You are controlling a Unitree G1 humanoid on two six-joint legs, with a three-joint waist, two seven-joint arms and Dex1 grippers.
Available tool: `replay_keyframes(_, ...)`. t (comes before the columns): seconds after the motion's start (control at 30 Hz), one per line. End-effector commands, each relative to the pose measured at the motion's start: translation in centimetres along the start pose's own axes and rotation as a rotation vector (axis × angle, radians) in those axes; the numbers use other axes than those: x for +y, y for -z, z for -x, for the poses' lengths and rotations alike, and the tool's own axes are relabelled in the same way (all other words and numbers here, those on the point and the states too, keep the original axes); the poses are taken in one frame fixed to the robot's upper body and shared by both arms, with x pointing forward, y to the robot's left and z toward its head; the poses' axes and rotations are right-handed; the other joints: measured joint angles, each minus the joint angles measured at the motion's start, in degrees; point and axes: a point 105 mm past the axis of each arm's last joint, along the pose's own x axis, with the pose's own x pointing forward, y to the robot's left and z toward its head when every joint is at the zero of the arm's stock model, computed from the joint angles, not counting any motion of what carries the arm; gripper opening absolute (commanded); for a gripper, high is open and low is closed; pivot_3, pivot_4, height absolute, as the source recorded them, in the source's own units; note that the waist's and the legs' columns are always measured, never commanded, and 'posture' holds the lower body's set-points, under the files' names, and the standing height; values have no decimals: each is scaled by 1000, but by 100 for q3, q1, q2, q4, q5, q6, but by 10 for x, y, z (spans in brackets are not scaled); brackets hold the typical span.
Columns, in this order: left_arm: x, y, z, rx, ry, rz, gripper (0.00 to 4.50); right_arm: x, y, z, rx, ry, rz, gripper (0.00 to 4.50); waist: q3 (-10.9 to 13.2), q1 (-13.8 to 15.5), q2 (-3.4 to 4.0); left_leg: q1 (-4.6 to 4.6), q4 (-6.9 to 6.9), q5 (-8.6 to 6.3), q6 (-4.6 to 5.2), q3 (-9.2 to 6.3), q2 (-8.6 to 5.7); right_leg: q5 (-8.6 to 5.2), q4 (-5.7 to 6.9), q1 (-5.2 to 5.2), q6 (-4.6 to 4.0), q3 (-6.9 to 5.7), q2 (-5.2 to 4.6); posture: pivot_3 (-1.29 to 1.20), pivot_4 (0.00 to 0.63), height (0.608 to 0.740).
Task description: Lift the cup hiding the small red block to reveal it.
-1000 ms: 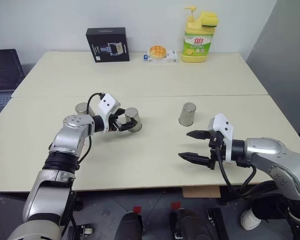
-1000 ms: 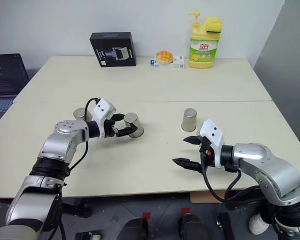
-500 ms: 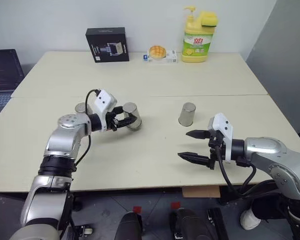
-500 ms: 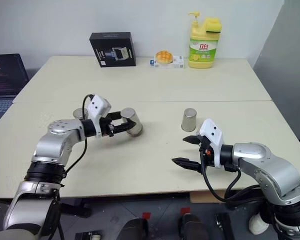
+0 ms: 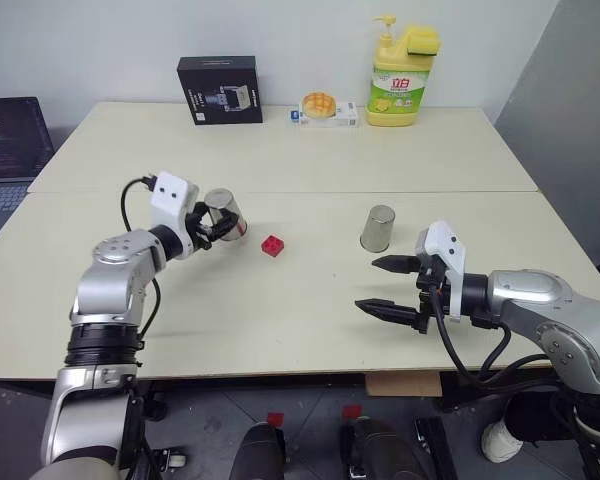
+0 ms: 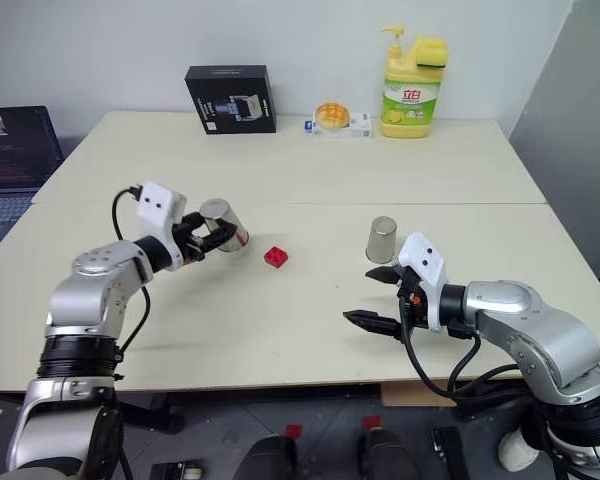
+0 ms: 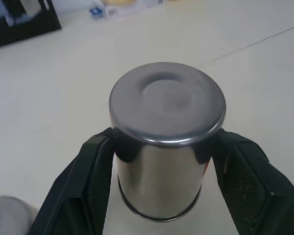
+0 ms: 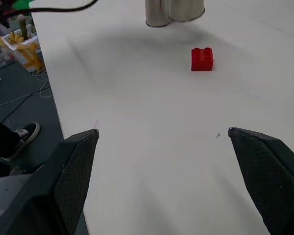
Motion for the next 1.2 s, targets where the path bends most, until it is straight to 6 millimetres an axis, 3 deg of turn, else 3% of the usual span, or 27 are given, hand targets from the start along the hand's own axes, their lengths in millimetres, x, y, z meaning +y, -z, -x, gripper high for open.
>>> replay_keyframes(0.03,6,-16,-8,-51,-32,-14,2714,1,-11,2,-28,-12,41,4500,0,2,0,-1,2,0,0,0,0,1,1,0,1,0,0,0,150,740)
replay_keyframes(0.13,6,-12,-12,-40,-25,-1,2714,1,-12,2,-26,-14,43,4500,0,2,0,-3,6,0,0,-2,-1,4,1,0,4,-2,2,0,150,740)
replay_keyframes(0.17,8,-12,-11,-38,-24,-7,3422,1,-12,2,-25,-13,43,4500,0,2,0,-2,7,0,0,0,-1,6,1,1,5,1,2,0,150,740)
replay_keyframes(0.37,13,-31,2,-90,-41,-68,4449,3,-12,4,-36,-16,38,4500,0,-4,-1,-3,9,0,0,2,1,8,1,0,6,2,2,0,150,740)
replay_keyframes(0.53,6,-58,27,-148,-25,-164,4449,1,-17,5,-69,-14,43,4500,0,-12,0,-4,9,0,0,1,5,8,1,-1,6,2,-1,0,150,740)
replay_keyframes(0.63,7,-67,54,-115,-12,-238,4449,-3,-23,7,-100,-1,75,4500,0,-28,0,-2,8,0,0,2,6,8,2,-1,6,2,-13,0,150,740)
replay_keyframes(0.8,-9,-57,106,9,142,-333,4449,-8,-23,12,-124,-9,140,4500,0,-37,1,6,4,0,0,6,9,7,4,-4,5,4,-16,0,150,740)
replay_keyframes(0.93,-15,-47,137,73,219,-289,4449,-14,-24,15,-135,-20,152,4500,0,-21,1,5,4,0,0,6,18,6,1,-4,3,3,-29,0,150,740)
replay_keyframes(1.07,-21,-37,152,112,257,-260,4449,-20,-26,13,-144,-25,169,4500,1,-3,2,7,9,0,0,5,16,6,-2,1,3,4,-39,0,150,740)
replay_keyframes(1.2,-20,-35,152,91,233,-232,4449,-21,-27,10,-146,-35,183,4500,1,7,2,6,14,0,0,7,16,6,-6,2,2,7,-42,0,150,740)
